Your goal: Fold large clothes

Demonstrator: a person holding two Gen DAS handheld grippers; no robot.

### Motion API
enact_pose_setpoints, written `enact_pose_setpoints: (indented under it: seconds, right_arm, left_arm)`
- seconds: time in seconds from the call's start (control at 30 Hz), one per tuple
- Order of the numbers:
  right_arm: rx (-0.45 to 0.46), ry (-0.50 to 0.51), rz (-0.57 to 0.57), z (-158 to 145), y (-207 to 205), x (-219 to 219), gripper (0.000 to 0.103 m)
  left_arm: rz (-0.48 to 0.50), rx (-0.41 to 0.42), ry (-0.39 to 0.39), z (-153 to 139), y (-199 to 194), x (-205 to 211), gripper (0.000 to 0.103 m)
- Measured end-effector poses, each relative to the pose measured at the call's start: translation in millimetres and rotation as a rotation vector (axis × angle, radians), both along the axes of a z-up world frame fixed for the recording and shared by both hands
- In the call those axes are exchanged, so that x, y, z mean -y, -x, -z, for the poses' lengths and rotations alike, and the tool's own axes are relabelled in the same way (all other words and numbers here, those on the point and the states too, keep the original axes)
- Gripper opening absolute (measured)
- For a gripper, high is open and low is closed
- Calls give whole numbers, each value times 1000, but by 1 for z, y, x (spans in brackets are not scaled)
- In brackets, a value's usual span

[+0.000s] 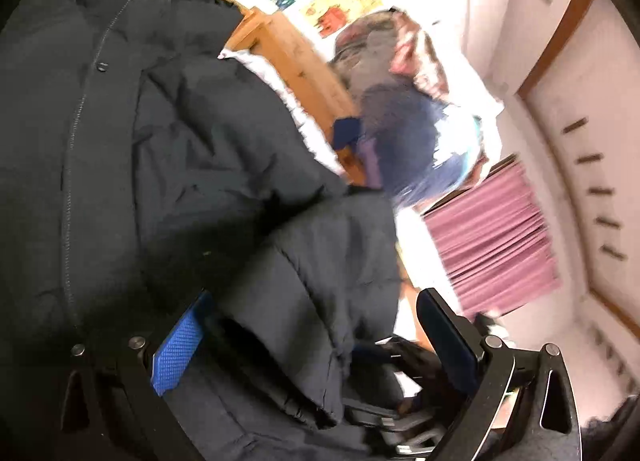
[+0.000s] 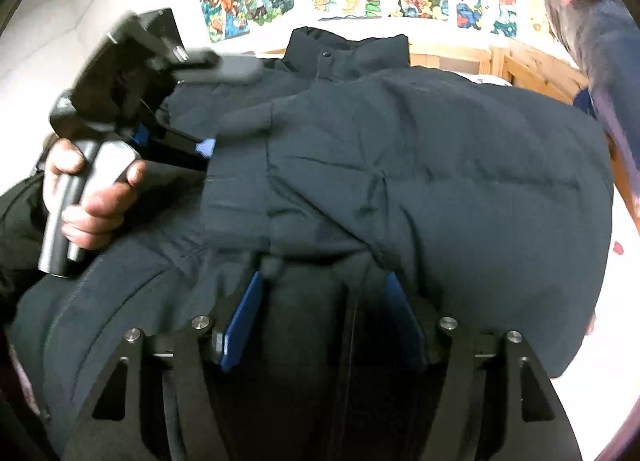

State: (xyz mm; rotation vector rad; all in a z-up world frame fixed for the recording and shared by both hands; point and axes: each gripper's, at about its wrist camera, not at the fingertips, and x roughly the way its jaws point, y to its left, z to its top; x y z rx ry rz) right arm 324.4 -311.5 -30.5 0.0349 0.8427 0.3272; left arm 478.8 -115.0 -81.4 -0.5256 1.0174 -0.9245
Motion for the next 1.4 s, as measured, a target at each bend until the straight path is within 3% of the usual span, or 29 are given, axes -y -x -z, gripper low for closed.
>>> enact_pose_setpoints:
  seconds: [0.03, 0.07, 0.1, 0.2, 0.33, 0.43, 0.5, 0.57, 0.67, 0.77, 0.87, 1.0, 1.13, 1.23, 1.4]
  right_arm:
    - [-1, -16, 9, 3, 6, 5, 60]
    - [-1, -31, 19, 6, 8, 15, 60]
    - [0, -44, 31, 6, 18, 16, 60]
    - [13, -76, 83, 6, 41, 33, 61]
    - [89, -122, 193, -3, 73, 51, 62]
    - [136, -150, 282, -11, 78, 67, 74]
    - [160, -168, 333, -19, 83, 76, 76]
    - [167, -180, 351, -24, 73, 83, 76]
    - [170, -189, 356, -27, 71, 83, 76]
    - [169, -179, 343, -26, 45, 85, 76]
    - [149, -178, 320, -23, 10, 85, 76]
    - [64, -217, 306, -15, -49, 96, 76]
    - [-12, -237, 293, 1, -115, 111, 76]
    - [-70, -340, 320, 17, -156, 127, 76]
    - [-111, -550, 368, 52, -198, 153, 76]
  left_arm:
    - [-2, 6, -30, -1, 1, 2, 77]
    - [-17, 11, -86, -1, 2, 6, 46]
    - [-24, 11, -116, 0, 2, 7, 21]
    - [-63, 42, -158, -10, 4, 8, 9]
    - [-90, 156, -142, -64, 9, 18, 7]
    - [-107, 245, -160, -116, 13, 26, 7]
    - [-131, 290, -177, -147, 17, 25, 6]
    - [-180, 332, -200, -174, 23, 13, 6]
    - [-256, 343, -246, -194, 27, -21, 6]
    - [-334, 306, -310, -189, 26, -61, 6]
    - [-425, 258, -383, -165, 24, -106, 6]
    - [-506, 152, -482, -109, 13, -153, 7]
    - [-530, 27, -486, -56, -1, -181, 7]
    - [-523, 16, -505, -37, 0, -187, 7]
    - [-550, 39, -479, -34, -2, -191, 7]
